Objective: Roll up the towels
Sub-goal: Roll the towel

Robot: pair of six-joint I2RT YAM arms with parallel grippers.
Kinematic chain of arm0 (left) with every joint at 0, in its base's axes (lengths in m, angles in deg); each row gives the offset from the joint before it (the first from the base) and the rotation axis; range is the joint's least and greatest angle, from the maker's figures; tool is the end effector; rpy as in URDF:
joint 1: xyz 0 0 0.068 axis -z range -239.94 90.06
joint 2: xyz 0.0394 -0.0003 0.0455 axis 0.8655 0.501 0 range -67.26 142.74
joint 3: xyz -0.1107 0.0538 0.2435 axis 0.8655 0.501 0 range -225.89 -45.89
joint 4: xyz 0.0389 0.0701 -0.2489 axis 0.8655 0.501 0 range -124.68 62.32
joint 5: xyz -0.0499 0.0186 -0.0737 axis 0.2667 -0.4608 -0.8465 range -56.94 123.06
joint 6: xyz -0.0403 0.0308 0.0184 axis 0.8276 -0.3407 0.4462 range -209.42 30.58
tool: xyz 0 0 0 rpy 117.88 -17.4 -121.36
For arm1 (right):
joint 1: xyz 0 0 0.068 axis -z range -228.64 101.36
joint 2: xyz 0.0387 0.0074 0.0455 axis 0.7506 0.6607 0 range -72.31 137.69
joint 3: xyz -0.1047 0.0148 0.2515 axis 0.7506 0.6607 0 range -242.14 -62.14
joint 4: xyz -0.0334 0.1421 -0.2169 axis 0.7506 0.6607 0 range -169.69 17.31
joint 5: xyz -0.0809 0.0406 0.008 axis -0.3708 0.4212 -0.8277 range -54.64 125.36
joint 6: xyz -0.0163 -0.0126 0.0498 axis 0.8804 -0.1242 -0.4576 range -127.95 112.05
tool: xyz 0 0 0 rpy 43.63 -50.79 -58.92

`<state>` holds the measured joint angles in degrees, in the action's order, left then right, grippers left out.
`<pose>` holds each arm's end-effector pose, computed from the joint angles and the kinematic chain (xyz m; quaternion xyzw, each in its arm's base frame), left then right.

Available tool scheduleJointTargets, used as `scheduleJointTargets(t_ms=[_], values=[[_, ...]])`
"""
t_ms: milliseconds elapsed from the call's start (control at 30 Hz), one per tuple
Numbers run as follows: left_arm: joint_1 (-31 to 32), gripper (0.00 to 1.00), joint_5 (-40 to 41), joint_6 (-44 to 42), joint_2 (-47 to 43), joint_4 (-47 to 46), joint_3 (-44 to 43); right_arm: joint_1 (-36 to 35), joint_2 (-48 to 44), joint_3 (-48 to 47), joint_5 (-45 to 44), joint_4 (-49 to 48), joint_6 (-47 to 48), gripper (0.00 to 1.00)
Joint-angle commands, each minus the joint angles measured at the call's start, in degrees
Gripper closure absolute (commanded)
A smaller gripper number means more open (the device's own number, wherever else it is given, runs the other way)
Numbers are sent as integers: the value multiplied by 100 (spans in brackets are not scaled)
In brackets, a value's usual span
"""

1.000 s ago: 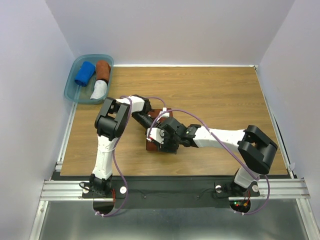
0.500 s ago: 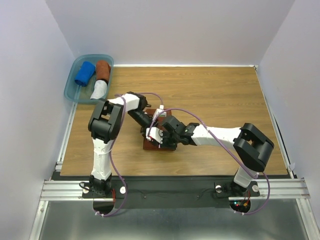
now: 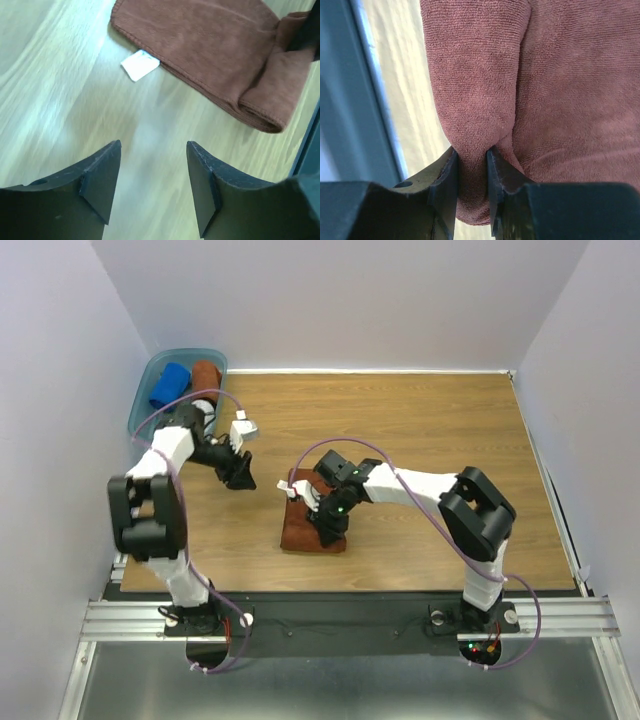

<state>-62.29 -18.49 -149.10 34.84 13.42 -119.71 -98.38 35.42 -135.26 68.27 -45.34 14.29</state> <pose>0.3431 -0.0138 0.2149 0.4741 0.7598 -0.3151 0.3139 0.2265 0.2974 0.1783 -0.5959 0.7326 0.3121 0.1040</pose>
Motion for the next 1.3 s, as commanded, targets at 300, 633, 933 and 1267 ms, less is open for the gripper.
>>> scheduleJointTargets(t_ms=[300,633,933,1267], values=[[795,20,1242,-913,-5155,-1734,3426,737,2138,-1950,2526,2216,-387,99],[3942,10,2921,-114,-5571,-2787,4323,1079,3026,-2513,2897,2480,-431,94],[5086,10,3510,-114,-4314,-3895,4359,1185,3387,-2839,2766,2656,-378,90],[5210,58,4118,333,-3320,-4177,4376,1449,3405,-2786,2537,2674,-431,77]])
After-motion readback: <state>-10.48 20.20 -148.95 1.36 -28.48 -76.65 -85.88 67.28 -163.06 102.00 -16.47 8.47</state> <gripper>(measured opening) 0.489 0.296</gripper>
